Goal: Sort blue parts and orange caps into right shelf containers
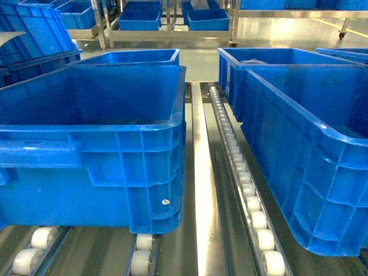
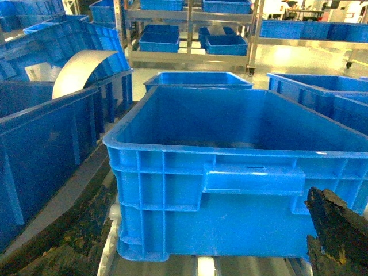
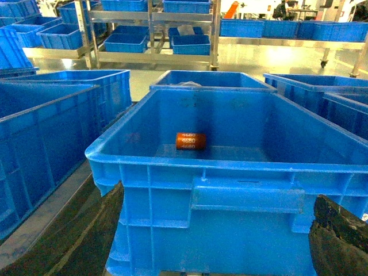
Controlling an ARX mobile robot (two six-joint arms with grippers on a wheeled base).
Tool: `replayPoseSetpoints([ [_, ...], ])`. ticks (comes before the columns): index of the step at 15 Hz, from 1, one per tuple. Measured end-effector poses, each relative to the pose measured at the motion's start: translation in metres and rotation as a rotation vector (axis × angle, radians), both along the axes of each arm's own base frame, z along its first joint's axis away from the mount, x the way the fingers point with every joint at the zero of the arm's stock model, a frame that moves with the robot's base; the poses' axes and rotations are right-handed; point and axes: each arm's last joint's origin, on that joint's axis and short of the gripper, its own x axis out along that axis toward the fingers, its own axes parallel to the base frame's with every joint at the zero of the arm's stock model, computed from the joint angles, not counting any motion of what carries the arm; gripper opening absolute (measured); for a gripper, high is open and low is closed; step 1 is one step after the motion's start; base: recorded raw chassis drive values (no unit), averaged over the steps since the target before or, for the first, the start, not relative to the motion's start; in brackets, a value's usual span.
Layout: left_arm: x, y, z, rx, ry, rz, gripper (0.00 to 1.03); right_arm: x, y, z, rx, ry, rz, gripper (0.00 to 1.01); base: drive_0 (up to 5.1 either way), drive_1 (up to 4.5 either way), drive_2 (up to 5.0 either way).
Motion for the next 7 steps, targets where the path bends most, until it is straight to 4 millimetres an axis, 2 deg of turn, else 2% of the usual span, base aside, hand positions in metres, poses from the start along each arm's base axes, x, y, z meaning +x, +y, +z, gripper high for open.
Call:
replayPoseSetpoints([
  [7,0.0000,0.0000,0.0000,0.000,0.000,0.000,0.98,0.0000,0.0000,0.0000,0.000,0.000,0.000,0.98,0.0,0.00,0.0],
])
